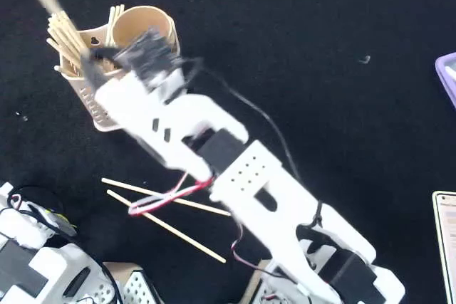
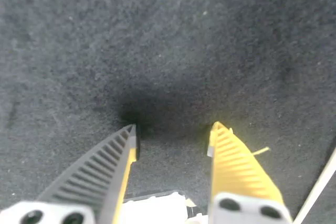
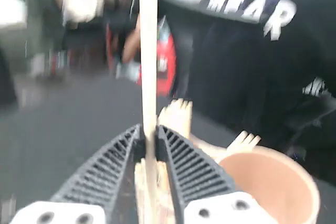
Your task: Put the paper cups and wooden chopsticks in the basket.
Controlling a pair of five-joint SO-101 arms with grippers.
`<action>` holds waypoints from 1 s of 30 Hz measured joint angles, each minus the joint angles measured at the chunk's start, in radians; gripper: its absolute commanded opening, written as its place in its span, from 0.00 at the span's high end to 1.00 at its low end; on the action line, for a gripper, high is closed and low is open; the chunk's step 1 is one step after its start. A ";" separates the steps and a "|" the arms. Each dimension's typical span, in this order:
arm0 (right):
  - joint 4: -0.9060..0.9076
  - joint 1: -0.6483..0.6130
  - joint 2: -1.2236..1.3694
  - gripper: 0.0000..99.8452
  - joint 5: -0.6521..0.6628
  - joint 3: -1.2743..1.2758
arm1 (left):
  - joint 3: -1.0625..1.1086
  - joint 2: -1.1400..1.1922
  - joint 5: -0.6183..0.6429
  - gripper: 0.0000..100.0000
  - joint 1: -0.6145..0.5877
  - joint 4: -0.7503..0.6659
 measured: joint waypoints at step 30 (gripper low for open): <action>-0.308 0.064 0.491 0.99 -0.155 -0.239 | 0.006 -0.003 0.000 0.78 0.000 -0.005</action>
